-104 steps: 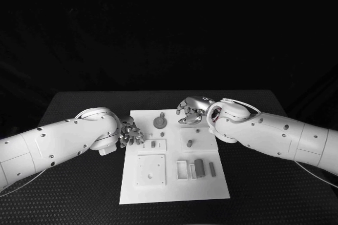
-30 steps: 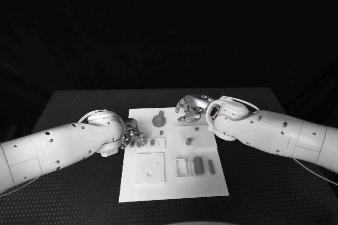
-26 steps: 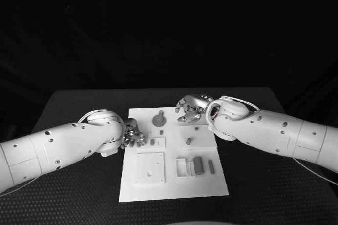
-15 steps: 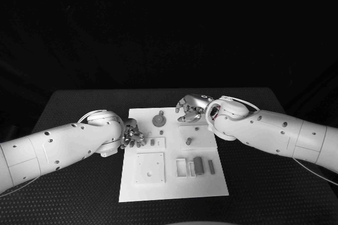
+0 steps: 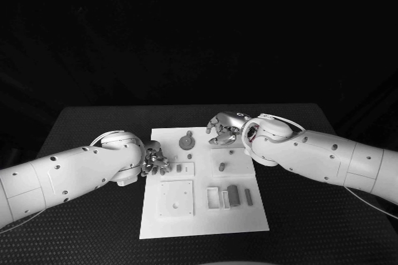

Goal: Assemble the parts on the task board

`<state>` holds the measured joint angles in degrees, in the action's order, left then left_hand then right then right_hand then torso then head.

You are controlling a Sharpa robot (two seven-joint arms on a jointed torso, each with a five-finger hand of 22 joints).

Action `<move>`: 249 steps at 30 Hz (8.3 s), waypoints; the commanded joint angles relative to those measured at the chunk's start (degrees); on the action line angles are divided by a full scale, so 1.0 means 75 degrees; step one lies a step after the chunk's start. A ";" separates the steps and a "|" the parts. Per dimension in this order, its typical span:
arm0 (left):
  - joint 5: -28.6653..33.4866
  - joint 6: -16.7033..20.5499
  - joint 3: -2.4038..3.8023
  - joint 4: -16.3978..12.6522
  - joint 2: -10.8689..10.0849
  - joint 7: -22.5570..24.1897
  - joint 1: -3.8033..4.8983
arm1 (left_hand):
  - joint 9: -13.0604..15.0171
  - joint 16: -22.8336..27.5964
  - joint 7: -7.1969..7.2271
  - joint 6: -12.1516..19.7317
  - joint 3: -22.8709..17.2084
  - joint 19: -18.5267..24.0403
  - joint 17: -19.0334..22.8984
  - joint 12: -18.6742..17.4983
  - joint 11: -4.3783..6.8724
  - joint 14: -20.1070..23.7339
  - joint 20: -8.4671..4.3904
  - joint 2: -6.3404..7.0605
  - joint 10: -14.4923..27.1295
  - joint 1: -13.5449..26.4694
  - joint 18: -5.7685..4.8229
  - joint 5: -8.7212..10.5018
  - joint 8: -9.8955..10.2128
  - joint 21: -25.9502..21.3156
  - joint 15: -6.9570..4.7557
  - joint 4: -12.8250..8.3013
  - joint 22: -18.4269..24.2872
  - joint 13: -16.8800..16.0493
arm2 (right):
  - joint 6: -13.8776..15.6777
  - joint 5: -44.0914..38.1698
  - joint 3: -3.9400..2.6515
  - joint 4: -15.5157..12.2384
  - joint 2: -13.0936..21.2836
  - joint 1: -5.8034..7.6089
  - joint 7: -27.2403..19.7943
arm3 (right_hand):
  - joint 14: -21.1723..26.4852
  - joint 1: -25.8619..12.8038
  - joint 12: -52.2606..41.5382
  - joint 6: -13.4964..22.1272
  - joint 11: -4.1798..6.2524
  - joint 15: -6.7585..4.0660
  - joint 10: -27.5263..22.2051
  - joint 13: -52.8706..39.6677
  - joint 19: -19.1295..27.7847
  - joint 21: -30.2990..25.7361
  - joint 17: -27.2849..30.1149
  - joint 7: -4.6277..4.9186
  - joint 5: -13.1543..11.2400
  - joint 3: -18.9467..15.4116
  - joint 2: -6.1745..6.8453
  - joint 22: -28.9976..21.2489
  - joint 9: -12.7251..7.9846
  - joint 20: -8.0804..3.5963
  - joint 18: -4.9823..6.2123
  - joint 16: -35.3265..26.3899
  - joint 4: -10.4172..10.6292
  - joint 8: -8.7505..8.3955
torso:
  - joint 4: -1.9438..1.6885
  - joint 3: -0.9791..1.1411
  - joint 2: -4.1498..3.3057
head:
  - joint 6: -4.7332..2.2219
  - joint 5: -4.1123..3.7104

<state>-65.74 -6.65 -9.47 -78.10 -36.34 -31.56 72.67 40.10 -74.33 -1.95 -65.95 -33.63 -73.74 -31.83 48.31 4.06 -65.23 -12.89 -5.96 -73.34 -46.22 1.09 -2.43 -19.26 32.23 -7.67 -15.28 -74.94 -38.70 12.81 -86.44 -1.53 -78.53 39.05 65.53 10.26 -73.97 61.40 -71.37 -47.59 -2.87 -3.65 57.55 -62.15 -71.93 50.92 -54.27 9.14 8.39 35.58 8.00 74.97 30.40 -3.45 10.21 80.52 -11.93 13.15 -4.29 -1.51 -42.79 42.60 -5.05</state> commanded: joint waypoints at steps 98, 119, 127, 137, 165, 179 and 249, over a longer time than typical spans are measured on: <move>0.0286 0.0135 -0.0015 0.0131 0.0037 -0.0141 -0.0035 | 0.0309 -0.0076 -0.0040 0.0185 0.0016 0.0019 -0.0083 0.0055 -0.0009 0.0047 -0.0111 0.0066 0.0000 -0.0296 0.0219 -0.0049 0.0052 0.0133 -0.0151 -0.0136 -0.0108 -0.0217 | -0.0125 -0.0027 0.0000 0.0029 -0.0019 -0.0023 -0.0008 | 0.0023 -0.0073 -0.0023 0.0007 -0.0016 0.0045 -0.0045 0.0017 0.0007 -0.0044 0.0019 0.0046 0.0025 -0.0008 0.0018 0.0138 -0.0014 -0.0037 0.0639 -0.0053 0.0056 -0.0048 | 0.0004 0.0009 0.0000 | 0.0043 -0.0026; 0.0325 -0.0341 0.0005 0.0186 0.0057 -0.0075 -0.0035 | 0.0806 -0.0160 -0.0006 0.0256 0.0057 0.0048 -0.0134 0.0127 0.0020 0.0084 -0.0122 0.0003 0.0038 -0.0543 0.0187 -0.0044 -0.0183 0.0199 -0.0135 -0.0165 -0.0152 -0.0306 | -0.0135 -0.0027 0.0000 0.0046 -0.0036 -0.0037 -0.0010 | 0.0019 -0.0080 -0.0024 0.0009 -0.0017 0.0045 -0.0046 0.0019 0.0007 -0.0045 0.0009 0.0047 0.0024 -0.0010 0.0015 0.0138 -0.0014 -0.0036 0.0639 -0.0052 0.0062 -0.0050 | -0.0003 0.0004 0.0002 | 0.0057 -0.0034; 0.0352 -0.0411 0.0009 0.0174 0.0055 -0.0064 -0.0035 | 0.0856 -0.0182 0.0000 0.0257 0.0056 0.0047 -0.0146 0.0143 0.0025 0.0082 -0.0121 0.0025 0.0032 -0.0597 0.0183 -0.0044 -0.0197 0.0222 -0.0127 -0.0162 -0.0157 -0.0320 | -0.0143 -0.0027 0.0000 0.0051 -0.0039 -0.0047 -0.0008 | 0.0019 -0.0081 -0.0024 0.0010 -0.0017 0.0046 -0.0046 0.0020 0.0007 -0.0045 0.0011 0.0047 0.0025 -0.0010 0.0015 0.0138 -0.0014 -0.0036 0.0639 -0.0053 0.0063 -0.0050 | -0.0002 0.0001 0.0001 | 0.0050 -0.0040; 0.0382 -0.0332 0.0011 0.0200 0.0043 -0.0038 -0.0035 | 0.0884 -0.0196 0.0002 0.0258 0.0061 0.0045 -0.0153 0.0152 0.0027 0.0080 -0.0118 0.0012 0.0027 -0.0610 0.0179 -0.0043 -0.0203 0.0235 -0.0123 -0.0152 -0.0159 -0.0326 | -0.0142 -0.0027 0.0000 0.0054 -0.0042 -0.0054 -0.0004 | 0.0027 -0.0082 -0.0024 0.0015 -0.0018 0.0046 -0.0048 0.0021 0.0008 -0.0046 0.0026 0.0048 0.0025 -0.0010 0.0017 0.0138 -0.0015 -0.0036 0.0639 -0.0058 0.0065 -0.0053 | -0.0006 0.0000 0.0001 | 0.0046 -0.0038; 0.0555 -0.0144 0.0011 0.0268 0.0078 -0.0138 -0.0033 | 0.0998 -0.0164 -0.0030 0.0362 0.0699 0.0098 -0.0127 0.0120 -0.0002 0.0122 -0.0137 0.0847 0.0071 0.0287 0.0193 -0.0043 -0.0075 0.0209 -0.0140 0.0310 -0.0114 -0.0317 | -0.0115 -0.0027 0.0000 0.0054 -0.0034 -0.0058 -0.0007 | 0.0030 -0.0087 -0.0023 0.0023 -0.0019 0.0048 -0.0052 0.0023 0.0010 -0.0048 0.0030 0.0050 0.0024 -0.0012 0.0024 0.0137 -0.0017 -0.0035 0.0639 -0.0063 0.0068 -0.0058 | 0.0006 0.0011 -0.0002 | 0.0031 -0.0042; 0.0582 -0.0052 0.0012 0.0269 0.0066 -0.0046 -0.0033 | 0.1059 -0.0165 -0.0006 0.0344 0.1135 0.0130 -0.0125 0.0109 0.0022 0.0145 -0.0167 0.1119 0.0087 0.0739 0.0228 -0.0044 -0.0035 0.0176 -0.0169 0.0353 -0.0101 -0.0318 | -0.0113 -0.0027 0.0000 0.0062 -0.0036 -0.0059 -0.0014 | 0.0033 -0.0088 -0.0021 0.0029 -0.0021 0.0049 -0.0057 0.0025 0.0012 -0.0050 0.0035 0.0052 0.0024 -0.0013 0.0033 0.0137 -0.0018 -0.0035 0.0639 -0.0066 0.0068 -0.0062 | -0.0001 0.0003 0.0004 | 0.0040 -0.0049; -0.3008 0.3158 -0.0039 0.0731 0.0659 0.4722 -0.0150 | -0.0550 0.1728 -0.0749 0.1789 0.0298 0.0932 0.0633 -0.5204 -0.1445 0.0962 0.0991 0.1809 0.1933 -0.2887 0.0601 -0.0065 0.1063 -0.1505 0.1075 -0.0139 0.0811 0.3160 | 0.1058 0.1084 -0.0001 0.0251 -0.0030 -0.0060 -0.0179 | 0.0507 -0.0172 0.0638 0.0136 -0.0052 0.0080 -0.0405 0.0493 0.0520 -0.0355 0.0174 0.0085 0.0025 0.0105 0.0171 0.0091 -0.0032 0.0159 0.0612 -0.0470 0.0212 -0.0117 | 0.0010 0.0001 -0.0006 | -0.0201 -0.0104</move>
<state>-86.38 16.21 -9.79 -72.67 -31.58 2.70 71.58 36.03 -61.24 -7.60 -52.27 -31.75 -66.57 -27.00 9.52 -6.32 -57.95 -5.52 7.45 -58.89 -67.62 3.34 -2.93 -11.10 20.69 0.21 -16.25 -68.77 -15.04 17.43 -82.76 -1.53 -76.70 38.83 65.10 10.13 -70.60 60.25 -67.16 -46.46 -3.23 -2.98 54.79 -58.73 -68.48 48.49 -53.03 9.65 8.39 36.37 9.14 74.97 30.19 -2.36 10.20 77.29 -10.51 12.64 -4.20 -1.48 -42.89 41.08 -5.82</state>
